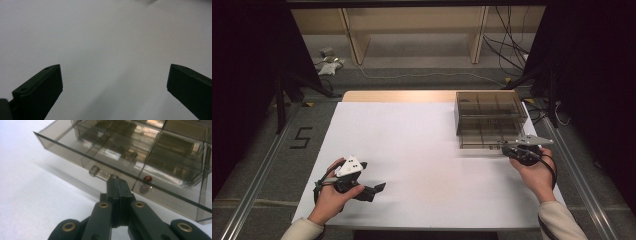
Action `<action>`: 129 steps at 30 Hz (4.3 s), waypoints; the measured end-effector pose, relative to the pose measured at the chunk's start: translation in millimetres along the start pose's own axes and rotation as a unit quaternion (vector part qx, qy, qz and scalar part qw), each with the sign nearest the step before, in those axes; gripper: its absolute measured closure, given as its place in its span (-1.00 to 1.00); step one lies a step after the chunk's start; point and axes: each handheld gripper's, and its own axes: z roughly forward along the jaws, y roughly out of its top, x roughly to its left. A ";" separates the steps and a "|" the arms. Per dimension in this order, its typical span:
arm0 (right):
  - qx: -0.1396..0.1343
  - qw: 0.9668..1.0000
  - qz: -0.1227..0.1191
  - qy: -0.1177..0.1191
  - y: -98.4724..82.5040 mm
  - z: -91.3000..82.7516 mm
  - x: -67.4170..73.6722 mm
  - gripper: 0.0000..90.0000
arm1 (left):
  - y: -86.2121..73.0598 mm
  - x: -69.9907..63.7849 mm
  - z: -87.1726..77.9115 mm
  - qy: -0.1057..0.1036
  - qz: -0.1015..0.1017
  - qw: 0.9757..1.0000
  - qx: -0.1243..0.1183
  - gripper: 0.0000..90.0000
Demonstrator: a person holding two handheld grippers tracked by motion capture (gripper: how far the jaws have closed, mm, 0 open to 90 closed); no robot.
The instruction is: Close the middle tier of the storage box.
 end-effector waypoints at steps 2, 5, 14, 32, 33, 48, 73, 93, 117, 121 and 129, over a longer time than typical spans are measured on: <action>0.003 1.000 0.000 -0.003 -0.8 1.9 -0.4 1.00 | -0.1 0.3 -0.3 0.000 0.000 1.000 0.000 -1.00; 0.004 1.000 0.005 -0.005 -1.5 3.8 -0.5 1.00 | -0.4 -0.4 -0.6 -0.001 0.002 1.000 0.001 -1.00; 0.003 1.000 -0.001 -0.015 -0.9 8.9 0.5 1.00 | -2.3 -1.5 -2.4 -0.002 0.003 1.000 0.000 -1.00; 0.005 1.000 0.003 -0.021 -1.3 14.8 -1.2 1.00 | -2.3 -1.1 -1.1 -0.004 0.003 1.000 0.003 -1.00; 0.004 1.000 0.003 -0.021 -1.2 14.9 -1.4 1.00 | -2.2 -0.8 -1.2 -0.004 0.005 1.000 0.003 -1.00; 0.000 0.999 0.004 -0.033 1.8 17.6 -4.7 1.00 | -2.7 -0.5 -1.2 -0.002 0.001 1.000 0.002 -1.00; -0.015 0.999 0.010 -0.048 9.7 24.6 -9.6 1.00 | -2.9 -0.5 -0.7 -0.002 0.003 1.000 0.005 -1.00; -0.019 0.998 0.012 -0.060 18.5 33.9 -14.9 1.00 | -3.1 0.2 -0.8 -0.001 0.004 1.000 0.005 -1.00; -0.030 0.997 0.017 -0.075 30.9 51.7 -15.5 1.00 | -3.4 0.7 -0.7 -0.001 0.003 1.000 0.006 -1.00; -0.033 0.996 0.017 -0.079 32.6 54.7 -16.5 1.00 | -3.5 0.7 -0.9 -0.001 0.003 1.000 0.006 -1.00; -0.039 0.995 0.019 -0.086 36.5 60.2 -18.0 1.00 | -3.7 0.5 -0.6 -0.001 -0.001 1.000 0.004 -1.00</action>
